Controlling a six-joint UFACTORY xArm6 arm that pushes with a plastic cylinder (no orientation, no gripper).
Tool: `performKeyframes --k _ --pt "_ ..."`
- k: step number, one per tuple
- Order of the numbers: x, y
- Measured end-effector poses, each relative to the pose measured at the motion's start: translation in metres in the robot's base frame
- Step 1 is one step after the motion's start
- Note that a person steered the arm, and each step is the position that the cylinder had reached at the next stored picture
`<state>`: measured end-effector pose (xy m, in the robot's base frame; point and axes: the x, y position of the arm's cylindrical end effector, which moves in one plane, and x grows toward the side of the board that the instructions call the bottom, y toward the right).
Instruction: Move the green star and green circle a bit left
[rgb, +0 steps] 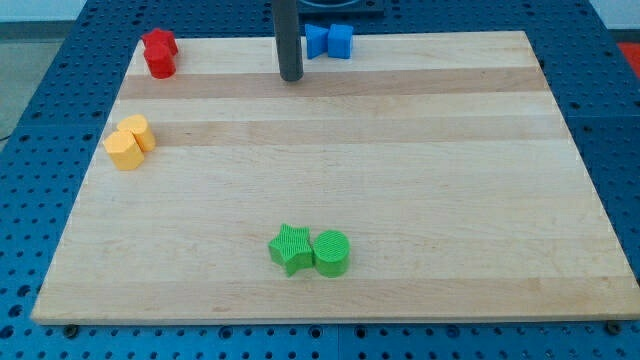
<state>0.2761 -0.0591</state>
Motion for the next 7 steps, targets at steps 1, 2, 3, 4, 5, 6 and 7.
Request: performKeyframes --k 1,2,3,4,5,6,7 --pt "0.000 0.000" --pt "0.038 0.009" --pt "0.088 0.022" --pt "0.126 0.065" --pt "0.180 0.134" --pt "0.255 0.174" --pt "0.321 0.172"
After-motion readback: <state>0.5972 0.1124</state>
